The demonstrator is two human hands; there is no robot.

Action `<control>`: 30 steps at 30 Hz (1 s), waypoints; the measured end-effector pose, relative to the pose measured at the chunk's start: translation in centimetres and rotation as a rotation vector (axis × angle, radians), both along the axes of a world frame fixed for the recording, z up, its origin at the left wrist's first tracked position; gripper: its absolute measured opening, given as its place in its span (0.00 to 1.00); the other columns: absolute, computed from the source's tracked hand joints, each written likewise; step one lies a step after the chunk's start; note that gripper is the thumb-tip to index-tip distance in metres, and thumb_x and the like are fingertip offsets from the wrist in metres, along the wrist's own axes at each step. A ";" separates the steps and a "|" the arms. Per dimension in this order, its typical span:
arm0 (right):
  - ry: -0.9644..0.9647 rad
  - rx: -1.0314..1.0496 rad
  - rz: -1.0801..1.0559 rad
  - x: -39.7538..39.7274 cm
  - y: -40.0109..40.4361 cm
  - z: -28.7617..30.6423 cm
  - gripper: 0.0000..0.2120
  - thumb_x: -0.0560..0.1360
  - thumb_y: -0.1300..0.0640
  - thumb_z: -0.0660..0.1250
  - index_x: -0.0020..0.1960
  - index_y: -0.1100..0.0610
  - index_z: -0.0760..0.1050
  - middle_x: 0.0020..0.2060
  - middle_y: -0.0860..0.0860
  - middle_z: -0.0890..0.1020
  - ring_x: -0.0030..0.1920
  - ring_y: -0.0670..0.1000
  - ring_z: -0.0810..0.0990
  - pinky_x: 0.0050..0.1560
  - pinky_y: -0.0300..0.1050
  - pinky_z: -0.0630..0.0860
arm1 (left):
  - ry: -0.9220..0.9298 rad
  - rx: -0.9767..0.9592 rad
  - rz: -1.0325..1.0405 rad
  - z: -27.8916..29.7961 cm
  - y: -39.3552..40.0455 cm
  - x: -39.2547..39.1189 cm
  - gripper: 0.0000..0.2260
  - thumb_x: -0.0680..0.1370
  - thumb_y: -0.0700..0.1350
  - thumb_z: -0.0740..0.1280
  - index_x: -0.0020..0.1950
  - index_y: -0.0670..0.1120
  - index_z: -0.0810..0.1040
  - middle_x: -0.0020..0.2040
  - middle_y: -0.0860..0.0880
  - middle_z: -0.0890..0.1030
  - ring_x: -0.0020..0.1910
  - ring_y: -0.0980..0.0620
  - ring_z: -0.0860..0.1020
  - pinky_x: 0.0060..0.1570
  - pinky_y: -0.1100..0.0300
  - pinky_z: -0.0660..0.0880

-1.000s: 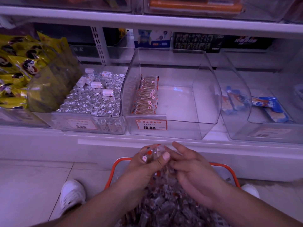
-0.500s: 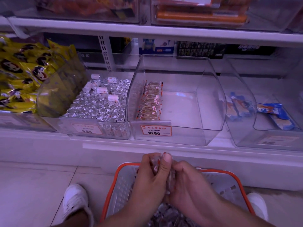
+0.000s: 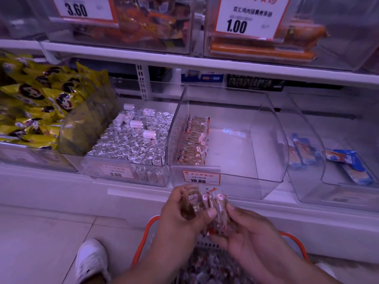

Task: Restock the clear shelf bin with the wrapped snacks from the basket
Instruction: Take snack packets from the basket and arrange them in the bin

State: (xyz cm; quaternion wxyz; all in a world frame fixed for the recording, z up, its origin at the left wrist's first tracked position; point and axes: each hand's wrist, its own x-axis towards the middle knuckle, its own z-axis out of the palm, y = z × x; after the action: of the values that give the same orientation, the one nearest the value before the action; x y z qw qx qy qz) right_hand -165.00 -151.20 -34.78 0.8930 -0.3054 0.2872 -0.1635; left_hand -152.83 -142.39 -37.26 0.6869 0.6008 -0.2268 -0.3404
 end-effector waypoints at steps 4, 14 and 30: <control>0.019 -0.024 -0.010 0.3 0.3 0.1 0.19 0.73 0.60 0.65 0.61 0.67 0.79 0.59 0.69 0.80 0.52 0.64 0.81 0.60 0.67 0.74 | 0.119 -0.033 0.062 -0.5 0.1 -0.1 0.25 0.63 0.39 0.78 0.59 0.43 0.77 0.49 0.38 0.85 0.48 0.43 0.84 0.50 0.52 0.82; 0.266 -0.402 -0.062 0.0 0.8 0.2 0.23 0.64 0.61 0.72 0.58 0.63 0.80 0.51 0.65 0.84 0.47 0.60 0.82 0.44 0.55 0.80 | 0.084 -0.060 0.106 0.3 0.7 1.4 0.17 0.76 0.27 0.67 0.55 0.49 0.79 0.48 0.40 0.84 0.44 0.47 0.83 0.40 0.52 0.82; 0.588 -1.266 0.830 12.4 -12.4 5.9 0.12 0.72 0.60 0.76 0.54 0.57 0.83 0.43 0.51 0.86 0.36 0.44 0.80 0.37 0.41 0.79 | -0.486 -0.048 0.207 4.2 -1.7 12.8 0.10 0.76 0.42 0.70 0.56 0.52 0.78 0.46 0.55 0.84 0.44 0.57 0.83 0.44 0.69 0.77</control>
State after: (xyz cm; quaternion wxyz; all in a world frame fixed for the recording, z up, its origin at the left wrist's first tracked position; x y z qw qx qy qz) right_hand -152.56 -163.56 -28.93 0.4268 -0.8648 0.2264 0.1365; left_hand -140.07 -144.05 -33.03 0.6575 0.6685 -0.3303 -0.1085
